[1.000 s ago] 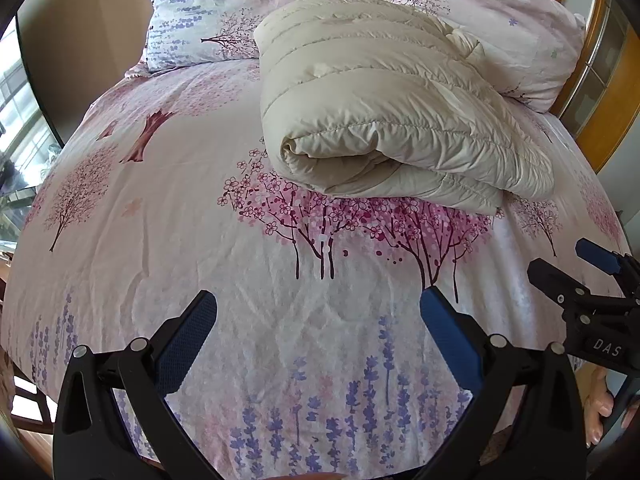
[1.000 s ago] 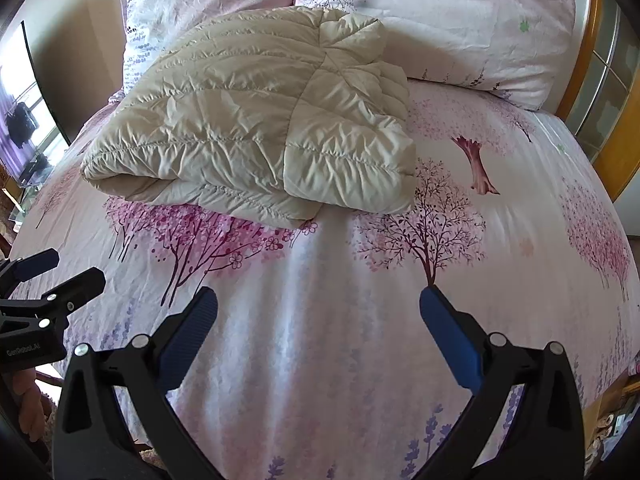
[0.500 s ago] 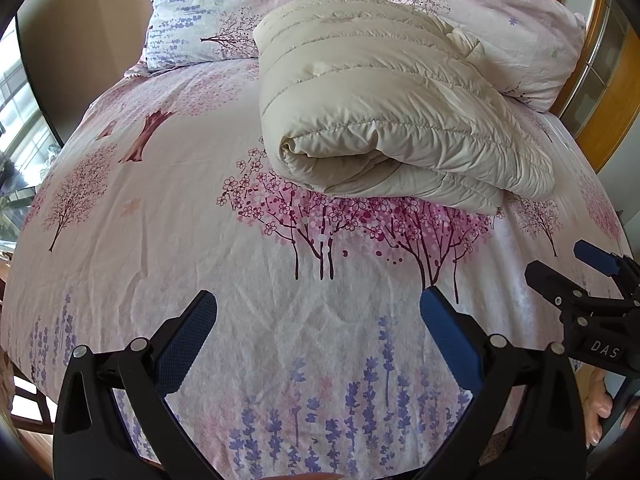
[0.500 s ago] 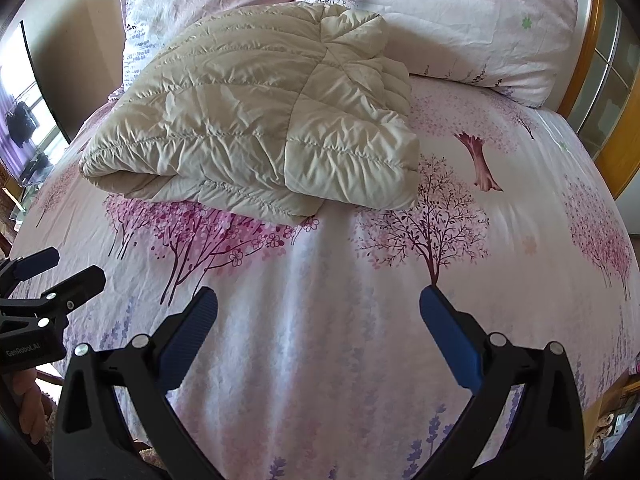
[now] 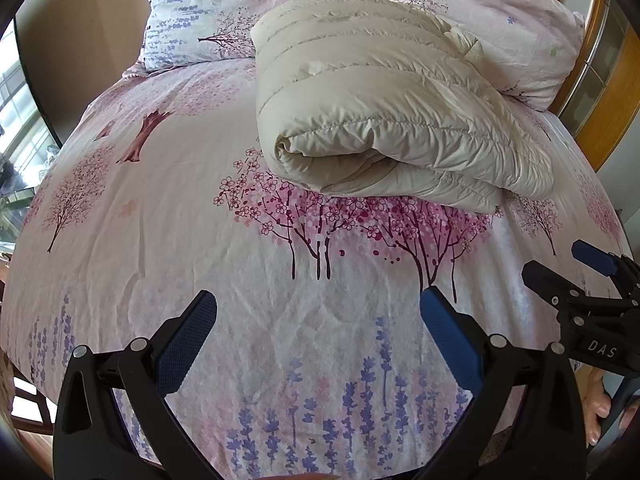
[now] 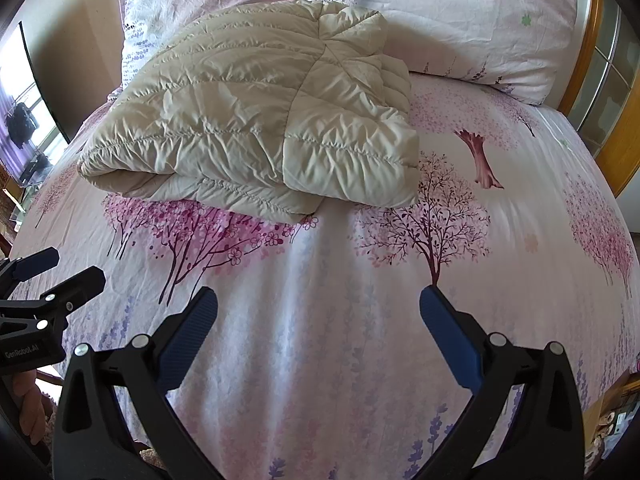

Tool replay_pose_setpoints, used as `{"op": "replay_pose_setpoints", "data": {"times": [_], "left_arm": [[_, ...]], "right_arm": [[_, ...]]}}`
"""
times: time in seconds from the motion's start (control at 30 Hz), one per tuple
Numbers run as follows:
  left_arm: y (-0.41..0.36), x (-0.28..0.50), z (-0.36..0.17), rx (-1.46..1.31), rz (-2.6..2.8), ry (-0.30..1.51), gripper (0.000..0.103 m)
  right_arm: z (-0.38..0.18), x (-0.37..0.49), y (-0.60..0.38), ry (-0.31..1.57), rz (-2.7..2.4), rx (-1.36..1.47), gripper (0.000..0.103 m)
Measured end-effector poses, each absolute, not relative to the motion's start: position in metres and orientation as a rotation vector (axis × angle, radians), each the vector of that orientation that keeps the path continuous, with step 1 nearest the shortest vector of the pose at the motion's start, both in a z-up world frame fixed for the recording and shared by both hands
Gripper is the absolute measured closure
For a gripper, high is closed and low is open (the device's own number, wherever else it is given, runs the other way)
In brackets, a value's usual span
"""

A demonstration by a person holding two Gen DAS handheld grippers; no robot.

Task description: Fold large clothes

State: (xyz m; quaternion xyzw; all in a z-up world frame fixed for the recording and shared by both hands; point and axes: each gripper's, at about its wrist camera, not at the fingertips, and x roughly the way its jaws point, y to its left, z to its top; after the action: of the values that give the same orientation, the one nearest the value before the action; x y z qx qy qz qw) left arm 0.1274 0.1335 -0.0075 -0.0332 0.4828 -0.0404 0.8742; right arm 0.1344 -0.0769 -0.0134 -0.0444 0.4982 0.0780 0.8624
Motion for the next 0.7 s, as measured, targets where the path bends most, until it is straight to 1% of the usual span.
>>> {"op": "replay_pose_setpoints", "data": {"times": [0.7], "left_arm": [[0.1341, 0.1275, -0.0086, -0.074, -0.081, 1.014, 0.001]], "right_arm": [[-0.0156, 0.1348, -0.0754, 1.051, 0.164, -0.085, 0.002]]}}
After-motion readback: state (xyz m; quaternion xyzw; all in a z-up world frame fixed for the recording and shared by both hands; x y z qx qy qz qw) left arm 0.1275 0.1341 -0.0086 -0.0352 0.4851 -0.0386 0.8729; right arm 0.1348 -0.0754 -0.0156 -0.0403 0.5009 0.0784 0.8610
